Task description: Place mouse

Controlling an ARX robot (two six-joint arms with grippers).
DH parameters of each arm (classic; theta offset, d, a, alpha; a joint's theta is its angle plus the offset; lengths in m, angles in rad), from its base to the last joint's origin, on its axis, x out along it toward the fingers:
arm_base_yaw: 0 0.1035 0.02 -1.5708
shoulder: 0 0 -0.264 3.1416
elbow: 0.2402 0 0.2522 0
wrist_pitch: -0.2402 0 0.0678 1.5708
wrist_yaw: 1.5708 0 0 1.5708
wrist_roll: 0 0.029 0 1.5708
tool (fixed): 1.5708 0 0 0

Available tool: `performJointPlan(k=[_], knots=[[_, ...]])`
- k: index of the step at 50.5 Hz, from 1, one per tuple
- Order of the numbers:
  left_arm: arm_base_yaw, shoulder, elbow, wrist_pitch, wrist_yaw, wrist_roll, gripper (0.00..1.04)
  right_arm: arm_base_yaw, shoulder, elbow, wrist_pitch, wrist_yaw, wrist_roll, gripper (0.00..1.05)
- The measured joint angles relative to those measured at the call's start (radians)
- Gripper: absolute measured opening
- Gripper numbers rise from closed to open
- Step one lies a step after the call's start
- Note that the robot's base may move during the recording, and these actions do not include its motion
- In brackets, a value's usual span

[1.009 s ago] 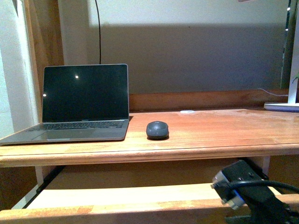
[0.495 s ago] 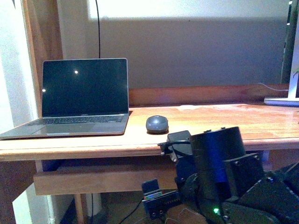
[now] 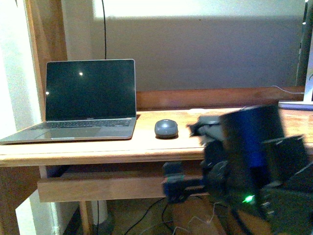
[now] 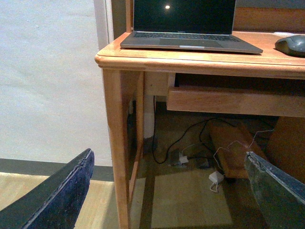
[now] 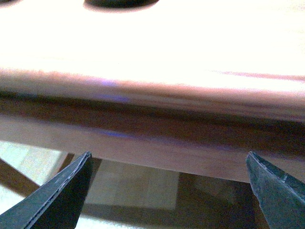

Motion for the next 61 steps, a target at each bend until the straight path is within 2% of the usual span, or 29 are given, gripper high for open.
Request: performJointPlan(k=[12, 21, 34, 42, 58, 61], knots=[[0.0, 0.0, 0.0, 0.0, 0.0, 0.0, 0.97, -0.112, -0.352, -0.261, -0.026, -0.02, 0.095, 0.97], [0.0, 0.0, 0.0, 0.0, 0.0, 0.0, 0.97, -0.224, -0.64, -0.476, -0.079, -0.093, 0.18, 0.97], [0.0, 0.0, 0.0, 0.0, 0.0, 0.0, 0.97, -0.325, -0.968, -0.665, -0.183, -0.14, 0.272, 0.97], [0.0, 0.0, 0.0, 0.0, 0.0, 0.0, 0.97, -0.333, -1.17, -0.762, -0.286, -0.137, 0.289, 0.97], [0.0, 0.0, 0.0, 0.0, 0.0, 0.0, 0.97, -0.307, -1.649, -0.894, -0.661, -0.134, 0.313, 0.97], [0.0, 0.0, 0.0, 0.0, 0.0, 0.0, 0.97, -0.303, -1.724, -0.935, -0.639, -0.062, 0.254, 0.92]])
